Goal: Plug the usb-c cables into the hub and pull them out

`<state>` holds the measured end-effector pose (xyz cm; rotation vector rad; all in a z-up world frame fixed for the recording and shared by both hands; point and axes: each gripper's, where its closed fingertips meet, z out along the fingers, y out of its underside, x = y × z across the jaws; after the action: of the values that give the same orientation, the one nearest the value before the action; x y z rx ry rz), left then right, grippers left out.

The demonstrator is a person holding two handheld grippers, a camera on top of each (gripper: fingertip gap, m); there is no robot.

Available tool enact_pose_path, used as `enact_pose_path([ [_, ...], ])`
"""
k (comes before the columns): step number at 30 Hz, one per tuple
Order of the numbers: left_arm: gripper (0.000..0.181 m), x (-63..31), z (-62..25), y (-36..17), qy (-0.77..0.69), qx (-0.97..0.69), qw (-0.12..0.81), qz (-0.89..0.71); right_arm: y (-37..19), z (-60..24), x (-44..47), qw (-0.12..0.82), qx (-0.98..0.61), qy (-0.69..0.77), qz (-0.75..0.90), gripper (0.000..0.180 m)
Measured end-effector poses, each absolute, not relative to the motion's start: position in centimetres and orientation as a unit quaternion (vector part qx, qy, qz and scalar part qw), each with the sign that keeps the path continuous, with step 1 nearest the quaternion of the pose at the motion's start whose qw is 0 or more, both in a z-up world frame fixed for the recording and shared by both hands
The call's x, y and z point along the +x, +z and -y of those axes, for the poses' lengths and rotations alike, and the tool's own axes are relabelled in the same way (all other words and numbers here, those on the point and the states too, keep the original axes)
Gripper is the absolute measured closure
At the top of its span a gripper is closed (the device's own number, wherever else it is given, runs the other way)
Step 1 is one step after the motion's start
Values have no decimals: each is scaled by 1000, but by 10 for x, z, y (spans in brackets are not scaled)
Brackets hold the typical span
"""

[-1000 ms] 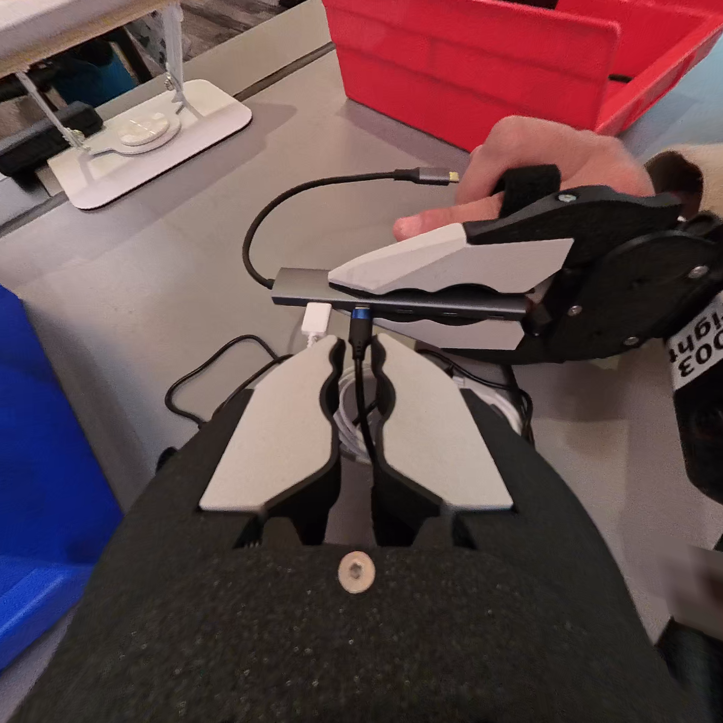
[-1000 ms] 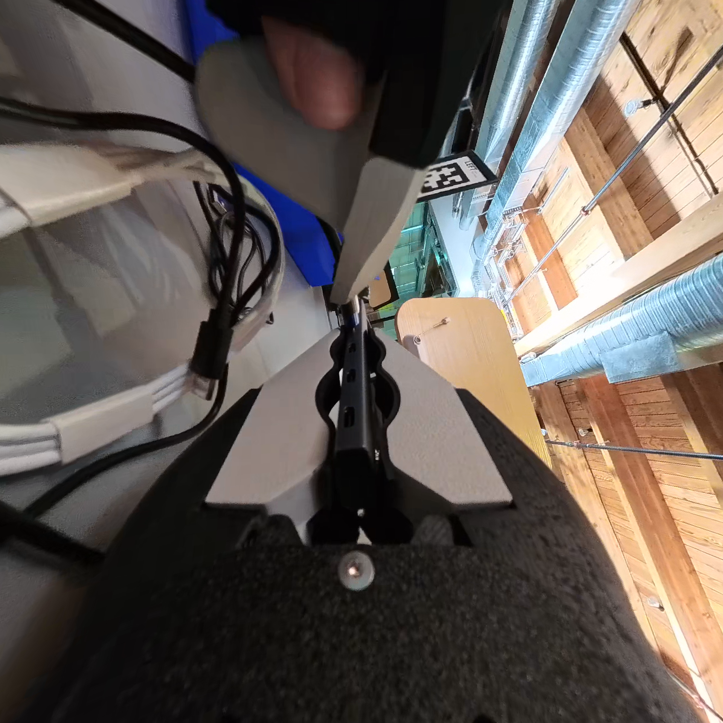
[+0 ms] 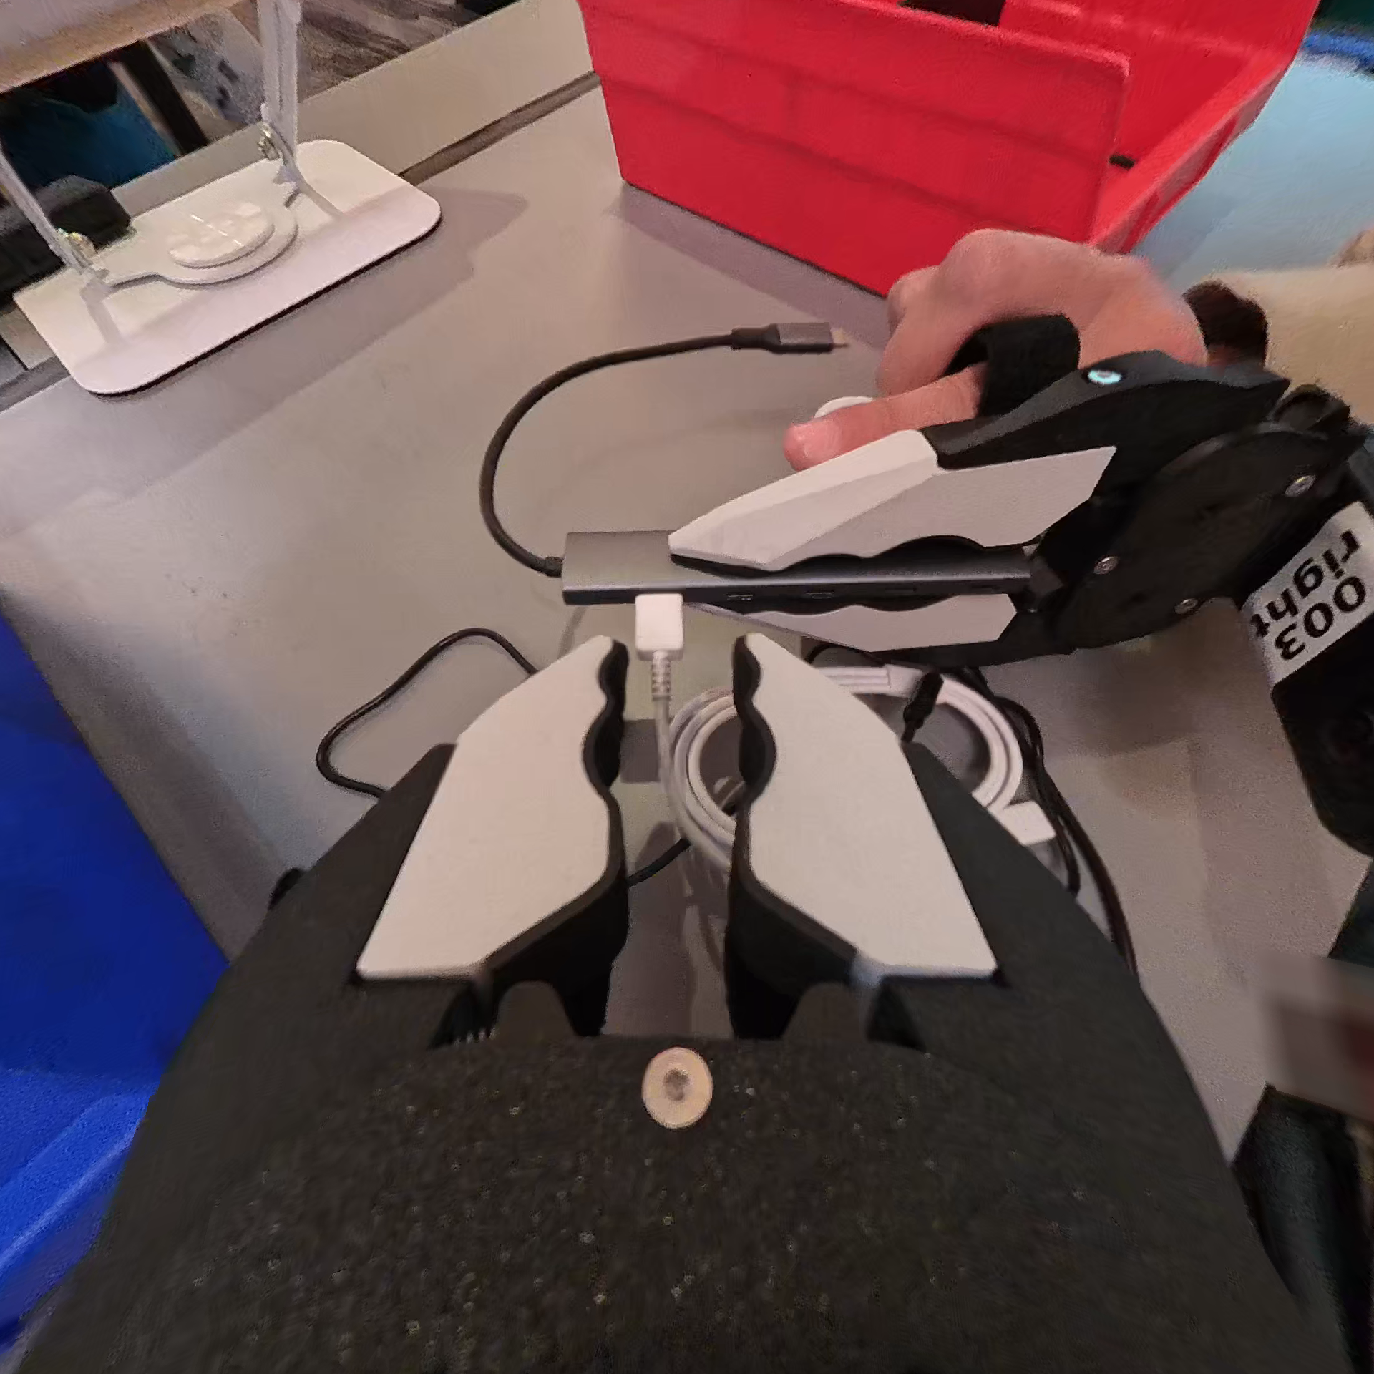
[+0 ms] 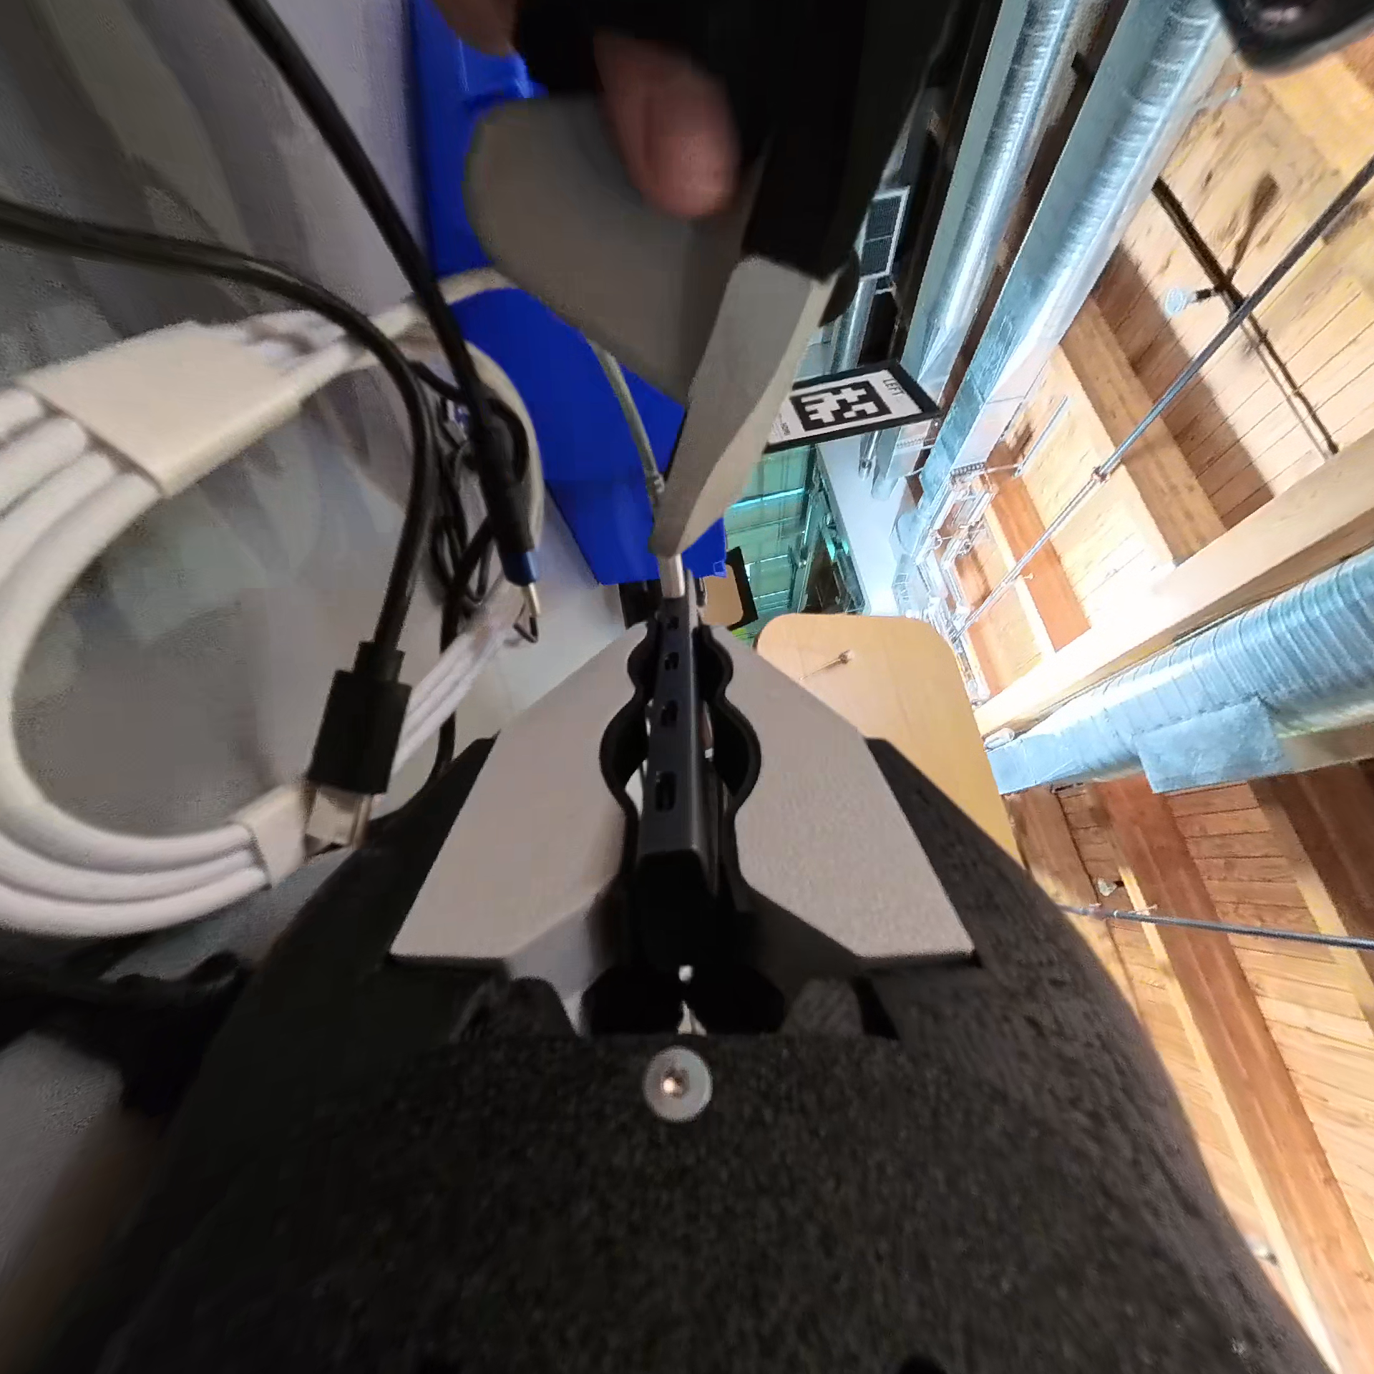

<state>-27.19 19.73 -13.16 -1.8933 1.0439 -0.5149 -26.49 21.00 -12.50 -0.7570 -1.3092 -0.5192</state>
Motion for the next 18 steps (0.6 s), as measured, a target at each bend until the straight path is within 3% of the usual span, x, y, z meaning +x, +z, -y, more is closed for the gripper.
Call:
enact_pose_path([
  [4, 169, -274, -200, -136, -164, -762, 450, -436, -128, -208, -267, 692, -331, -238, 596, 170],
  [18, 169, -285, -202, -127, -119, -758, 456, -450, -124, -212, -275, 695, -369, -221, 577, 170],
])
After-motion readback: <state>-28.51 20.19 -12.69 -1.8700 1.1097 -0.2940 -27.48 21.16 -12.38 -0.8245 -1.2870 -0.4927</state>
